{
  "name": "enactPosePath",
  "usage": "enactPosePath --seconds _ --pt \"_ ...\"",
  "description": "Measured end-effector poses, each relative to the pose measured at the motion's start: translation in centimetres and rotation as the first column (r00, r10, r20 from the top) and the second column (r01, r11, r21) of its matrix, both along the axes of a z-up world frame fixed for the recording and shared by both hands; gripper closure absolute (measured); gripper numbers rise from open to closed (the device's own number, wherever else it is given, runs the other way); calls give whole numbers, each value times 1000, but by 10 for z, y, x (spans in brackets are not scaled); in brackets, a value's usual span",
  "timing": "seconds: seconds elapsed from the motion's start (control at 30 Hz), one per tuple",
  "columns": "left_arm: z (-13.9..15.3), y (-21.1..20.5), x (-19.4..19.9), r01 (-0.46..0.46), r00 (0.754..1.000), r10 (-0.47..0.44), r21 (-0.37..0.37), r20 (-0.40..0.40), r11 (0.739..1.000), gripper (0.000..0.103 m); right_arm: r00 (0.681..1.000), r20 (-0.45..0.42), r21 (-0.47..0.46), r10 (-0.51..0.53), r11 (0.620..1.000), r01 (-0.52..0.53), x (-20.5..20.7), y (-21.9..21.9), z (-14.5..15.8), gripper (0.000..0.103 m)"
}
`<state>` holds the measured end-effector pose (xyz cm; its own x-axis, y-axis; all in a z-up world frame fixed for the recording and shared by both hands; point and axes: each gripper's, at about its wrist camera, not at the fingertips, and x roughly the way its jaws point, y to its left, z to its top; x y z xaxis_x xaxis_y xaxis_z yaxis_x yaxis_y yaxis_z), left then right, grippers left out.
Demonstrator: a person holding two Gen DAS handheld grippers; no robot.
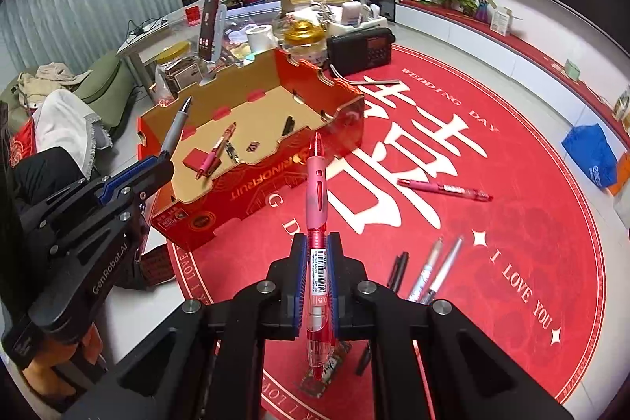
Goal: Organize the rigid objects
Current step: 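Carry grey-grip pen with left tool while right tool carries pink pen over box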
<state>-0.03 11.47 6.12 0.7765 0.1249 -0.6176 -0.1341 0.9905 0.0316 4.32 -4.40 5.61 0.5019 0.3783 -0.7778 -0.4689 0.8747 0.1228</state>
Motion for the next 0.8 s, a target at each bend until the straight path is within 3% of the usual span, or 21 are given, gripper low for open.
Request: enactPosePath --seconds 0.8 --pt "-6 56 48 -131 991 132 19 -10 991 92 995 29 79 96 992 -98 57 85 24 92"
